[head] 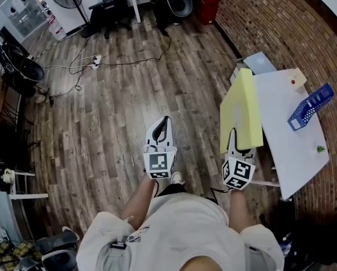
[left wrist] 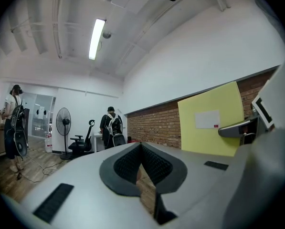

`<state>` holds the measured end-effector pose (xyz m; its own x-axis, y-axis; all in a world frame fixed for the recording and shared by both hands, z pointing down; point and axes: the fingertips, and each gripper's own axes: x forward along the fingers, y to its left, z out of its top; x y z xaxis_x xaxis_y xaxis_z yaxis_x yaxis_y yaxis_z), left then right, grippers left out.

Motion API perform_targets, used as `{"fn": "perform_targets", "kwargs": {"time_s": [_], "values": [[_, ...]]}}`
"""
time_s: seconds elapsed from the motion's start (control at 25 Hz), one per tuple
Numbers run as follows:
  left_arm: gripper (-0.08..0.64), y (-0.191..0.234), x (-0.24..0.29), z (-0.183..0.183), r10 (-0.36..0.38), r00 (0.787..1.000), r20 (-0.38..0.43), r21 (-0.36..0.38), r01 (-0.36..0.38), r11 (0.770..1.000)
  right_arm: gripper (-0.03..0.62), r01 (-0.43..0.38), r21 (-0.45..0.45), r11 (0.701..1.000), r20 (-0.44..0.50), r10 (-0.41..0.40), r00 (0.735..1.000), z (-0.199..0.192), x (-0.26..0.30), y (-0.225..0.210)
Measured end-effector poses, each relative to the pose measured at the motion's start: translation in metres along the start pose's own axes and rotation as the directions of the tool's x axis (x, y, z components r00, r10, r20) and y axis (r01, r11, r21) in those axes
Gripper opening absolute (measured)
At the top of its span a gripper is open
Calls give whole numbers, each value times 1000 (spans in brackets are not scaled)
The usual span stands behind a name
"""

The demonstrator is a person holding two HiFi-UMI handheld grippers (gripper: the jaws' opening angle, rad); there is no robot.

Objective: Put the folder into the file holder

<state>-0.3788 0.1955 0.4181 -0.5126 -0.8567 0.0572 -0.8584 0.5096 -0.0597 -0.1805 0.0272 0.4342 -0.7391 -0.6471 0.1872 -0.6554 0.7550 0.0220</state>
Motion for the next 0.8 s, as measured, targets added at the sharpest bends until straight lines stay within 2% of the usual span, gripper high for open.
{"fn": "perform_targets", "kwargs": {"time_s": [0.16,0.4,0.6,0.8], "values": [[8,10,15,-3,-47,999,-3,2,47,999,160,29,-3,1000,-3,-29,1000,1,8,12],[8,-4,44,-10,-139,990,-9,-4,139,990,160,113,2,994,-6,-113,994,0,6,1],[8,-44,71,-8,-258,966,3,-3,258,966,160,221,14,975,-4,-221,975,-1,-2,-34],[8,-89,100,-8,-345,939,8,-5,345,939,158,326,30,945,19,-326,945,3,-13,-80]]}}
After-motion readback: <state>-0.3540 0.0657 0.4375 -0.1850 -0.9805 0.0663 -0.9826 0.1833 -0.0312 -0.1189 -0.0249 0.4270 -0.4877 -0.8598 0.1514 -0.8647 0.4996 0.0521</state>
